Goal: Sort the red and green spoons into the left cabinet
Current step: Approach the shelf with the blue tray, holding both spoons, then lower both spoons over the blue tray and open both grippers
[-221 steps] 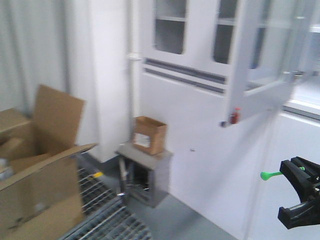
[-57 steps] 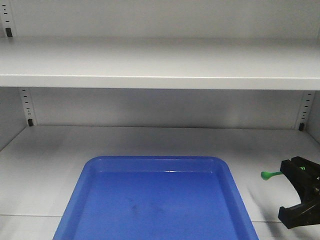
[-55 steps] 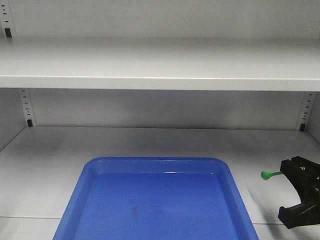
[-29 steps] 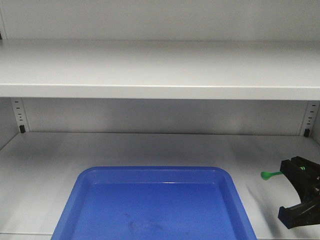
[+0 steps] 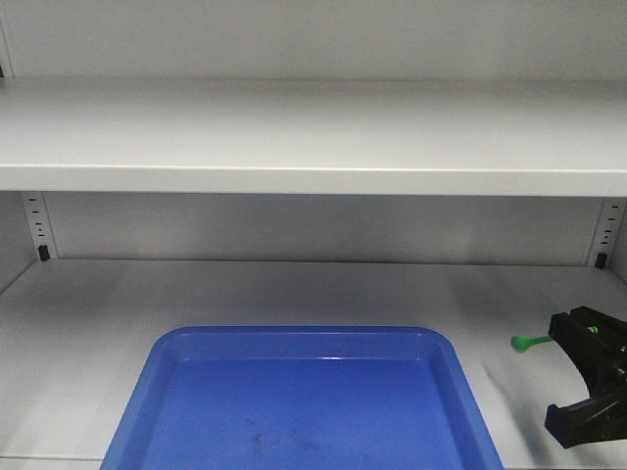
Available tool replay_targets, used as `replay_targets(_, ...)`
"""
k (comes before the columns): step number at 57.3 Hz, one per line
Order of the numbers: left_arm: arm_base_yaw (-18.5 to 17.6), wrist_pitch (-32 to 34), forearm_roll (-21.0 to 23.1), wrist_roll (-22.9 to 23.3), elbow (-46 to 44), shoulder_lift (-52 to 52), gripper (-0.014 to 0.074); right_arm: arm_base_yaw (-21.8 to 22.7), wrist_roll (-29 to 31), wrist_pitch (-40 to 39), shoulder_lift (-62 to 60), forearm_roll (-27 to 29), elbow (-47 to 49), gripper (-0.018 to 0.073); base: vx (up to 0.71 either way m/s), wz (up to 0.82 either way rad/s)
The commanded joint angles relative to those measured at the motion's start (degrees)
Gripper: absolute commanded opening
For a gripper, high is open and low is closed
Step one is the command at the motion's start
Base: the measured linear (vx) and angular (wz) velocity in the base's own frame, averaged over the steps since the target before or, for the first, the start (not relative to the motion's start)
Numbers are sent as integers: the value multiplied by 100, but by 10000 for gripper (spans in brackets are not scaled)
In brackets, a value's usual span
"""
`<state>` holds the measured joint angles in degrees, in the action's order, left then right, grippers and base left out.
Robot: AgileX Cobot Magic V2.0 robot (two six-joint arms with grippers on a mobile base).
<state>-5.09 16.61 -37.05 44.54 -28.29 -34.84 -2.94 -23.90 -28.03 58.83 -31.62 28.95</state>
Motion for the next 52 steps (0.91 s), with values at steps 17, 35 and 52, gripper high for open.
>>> replay_targets(17,-24,436,115,26,-157,2,-6,4,11,-435,-90,90,159,-4,0,0)
replay_targets(35,-24,776,115,26,-157,-2,-6,4,-109,-1139,-90,33,159,-4,0,0)
replay_targets(52,-24,2870,119,452,-157,-743,-6,-2,-1350,-1845,-83,-1399,159,-4,0,0)
